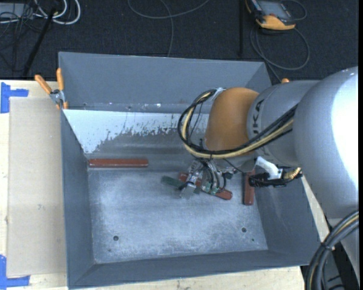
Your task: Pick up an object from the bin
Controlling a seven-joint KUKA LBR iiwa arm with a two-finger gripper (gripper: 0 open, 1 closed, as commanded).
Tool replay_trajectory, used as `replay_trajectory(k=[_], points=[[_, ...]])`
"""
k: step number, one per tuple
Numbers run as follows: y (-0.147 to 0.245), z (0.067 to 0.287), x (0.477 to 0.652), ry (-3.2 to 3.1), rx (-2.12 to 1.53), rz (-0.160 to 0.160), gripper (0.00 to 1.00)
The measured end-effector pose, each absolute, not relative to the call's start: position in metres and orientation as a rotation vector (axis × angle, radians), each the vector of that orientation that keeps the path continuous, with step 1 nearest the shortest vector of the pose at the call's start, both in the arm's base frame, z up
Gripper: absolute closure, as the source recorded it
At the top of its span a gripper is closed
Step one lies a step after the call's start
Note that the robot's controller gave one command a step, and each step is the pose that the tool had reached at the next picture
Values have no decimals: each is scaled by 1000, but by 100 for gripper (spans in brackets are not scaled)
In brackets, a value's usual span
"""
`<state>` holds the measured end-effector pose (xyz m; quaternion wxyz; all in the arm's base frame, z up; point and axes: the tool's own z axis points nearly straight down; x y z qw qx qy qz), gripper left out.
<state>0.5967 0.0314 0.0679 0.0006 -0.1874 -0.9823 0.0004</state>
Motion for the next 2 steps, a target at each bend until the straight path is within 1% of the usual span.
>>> replay_trajectory(k=[1,2], points=[[31,122,598,-3091,-586,-1,100],[30,195,600,-3095,-581,-2,100]])
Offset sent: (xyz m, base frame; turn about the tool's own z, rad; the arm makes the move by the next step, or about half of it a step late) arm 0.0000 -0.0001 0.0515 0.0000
